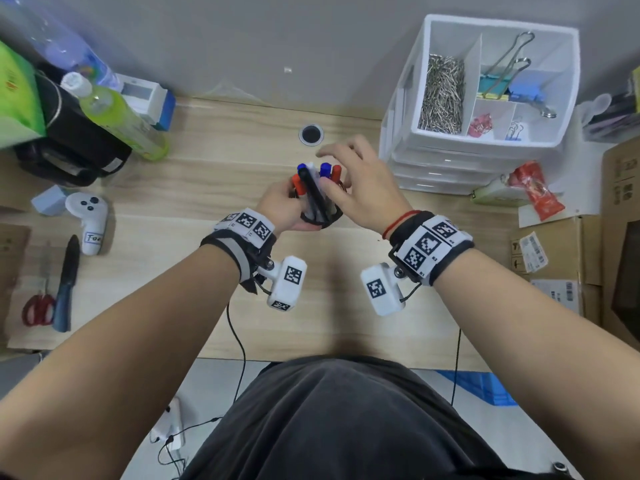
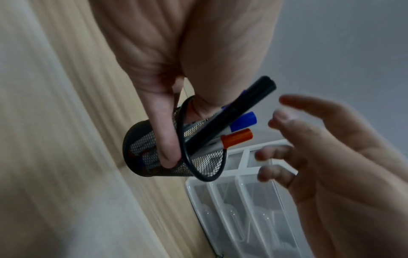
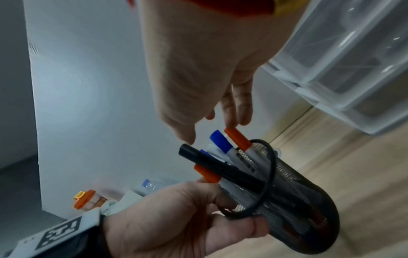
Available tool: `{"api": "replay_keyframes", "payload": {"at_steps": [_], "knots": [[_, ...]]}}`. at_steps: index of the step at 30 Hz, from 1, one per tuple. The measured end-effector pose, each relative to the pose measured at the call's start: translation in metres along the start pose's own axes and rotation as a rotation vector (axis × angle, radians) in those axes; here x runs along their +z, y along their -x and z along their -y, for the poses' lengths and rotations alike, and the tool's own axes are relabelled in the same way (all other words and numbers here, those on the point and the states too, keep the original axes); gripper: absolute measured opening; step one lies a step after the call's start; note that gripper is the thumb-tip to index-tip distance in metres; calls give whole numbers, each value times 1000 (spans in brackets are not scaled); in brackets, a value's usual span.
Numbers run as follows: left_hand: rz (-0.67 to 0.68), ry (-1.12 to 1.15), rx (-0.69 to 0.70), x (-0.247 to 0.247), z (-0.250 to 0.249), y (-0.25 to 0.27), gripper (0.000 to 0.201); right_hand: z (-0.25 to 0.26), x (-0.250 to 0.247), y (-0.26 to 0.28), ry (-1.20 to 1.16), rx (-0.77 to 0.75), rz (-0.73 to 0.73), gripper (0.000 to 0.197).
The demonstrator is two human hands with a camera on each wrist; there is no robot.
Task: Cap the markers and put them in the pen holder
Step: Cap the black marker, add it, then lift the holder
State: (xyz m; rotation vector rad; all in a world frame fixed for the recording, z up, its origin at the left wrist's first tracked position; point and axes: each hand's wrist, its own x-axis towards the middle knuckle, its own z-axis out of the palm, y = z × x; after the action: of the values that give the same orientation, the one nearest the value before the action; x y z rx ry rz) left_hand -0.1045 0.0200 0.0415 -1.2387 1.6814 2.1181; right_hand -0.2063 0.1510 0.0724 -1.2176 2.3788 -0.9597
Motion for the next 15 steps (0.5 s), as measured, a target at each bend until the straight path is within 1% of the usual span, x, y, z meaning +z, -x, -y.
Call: {"api": "replay_keyframes", "payload": {"at_steps": [3,8,10,11,12,14,15], "knots": [[-10,-88,31,-7,-12,-12,37,5,0,-27,19,-20,35,36],[-50,-77,39,-19,-27,-31,40,4,17,-62,26,-36,156,27],[-65,-81,26,-26,-31,-42,38,3,25,-72,42,-13,187,33],[-70,-115,33,-29,-33,-47,37,3,27,-76,48,-6,186,37],[-61,-197,52,-31,-35,-51,35,3,30,-80,48,2,182,38],[-55,-395,101,-34,-40,-55,32,3,35,-88,65,-3,174,31],[-58,-419,121,-34,-41,-58,29,3,38,-92,83,-3,169,27]]}}
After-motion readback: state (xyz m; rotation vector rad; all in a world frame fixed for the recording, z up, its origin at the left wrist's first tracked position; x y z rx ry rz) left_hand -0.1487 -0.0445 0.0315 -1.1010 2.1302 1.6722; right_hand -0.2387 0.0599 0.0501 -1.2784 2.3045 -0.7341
